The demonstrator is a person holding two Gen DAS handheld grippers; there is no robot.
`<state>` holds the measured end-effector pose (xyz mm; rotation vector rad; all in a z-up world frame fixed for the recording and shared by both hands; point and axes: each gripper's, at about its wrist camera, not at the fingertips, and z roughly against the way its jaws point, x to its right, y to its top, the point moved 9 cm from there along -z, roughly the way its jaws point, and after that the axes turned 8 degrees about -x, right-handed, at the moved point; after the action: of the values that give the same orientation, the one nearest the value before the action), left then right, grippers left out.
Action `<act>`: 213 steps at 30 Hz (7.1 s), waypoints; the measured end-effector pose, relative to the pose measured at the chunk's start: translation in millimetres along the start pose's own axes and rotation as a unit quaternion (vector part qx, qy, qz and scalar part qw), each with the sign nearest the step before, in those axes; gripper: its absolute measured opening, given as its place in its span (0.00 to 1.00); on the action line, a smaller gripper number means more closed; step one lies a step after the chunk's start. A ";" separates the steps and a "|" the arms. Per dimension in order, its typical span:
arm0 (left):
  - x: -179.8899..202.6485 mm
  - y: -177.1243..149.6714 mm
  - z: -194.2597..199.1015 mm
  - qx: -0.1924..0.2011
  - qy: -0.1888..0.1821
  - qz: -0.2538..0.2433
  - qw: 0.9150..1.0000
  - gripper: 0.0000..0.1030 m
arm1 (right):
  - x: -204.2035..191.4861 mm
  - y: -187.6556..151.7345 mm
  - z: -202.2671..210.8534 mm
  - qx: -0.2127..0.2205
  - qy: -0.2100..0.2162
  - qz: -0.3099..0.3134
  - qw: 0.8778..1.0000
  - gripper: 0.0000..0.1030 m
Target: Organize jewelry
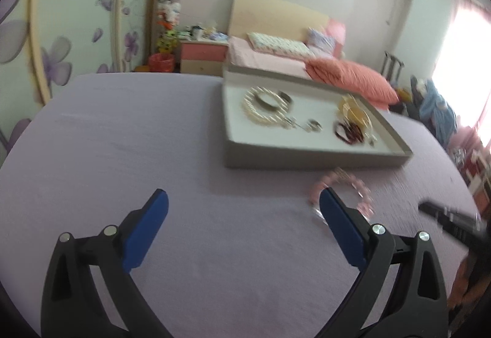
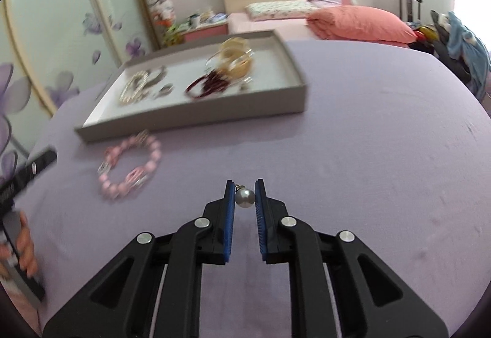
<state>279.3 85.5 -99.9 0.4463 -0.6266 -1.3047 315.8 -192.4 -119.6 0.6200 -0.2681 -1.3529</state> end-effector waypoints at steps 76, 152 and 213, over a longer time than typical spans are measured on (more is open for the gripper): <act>67.2 84.4 56.7 0.063 -0.047 0.000 0.997 0.22 | -31.4 61.6 21.7 0.079 0.077 0.051 0.993 0.14; 15.8 69.6 -4.0 0.080 0.034 0.009 0.996 0.88 | -51.9 139.3 -41.2 0.113 0.023 0.068 0.991 0.65; 43.8 26.4 48.3 0.152 0.006 -0.023 0.988 0.96 | -45.9 49.7 18.9 0.176 0.022 0.079 0.981 0.98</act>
<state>273.5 50.6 -39.1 0.7224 -0.8133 -1.2525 336.9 -148.8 -68.7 0.9033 -0.5177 -1.1447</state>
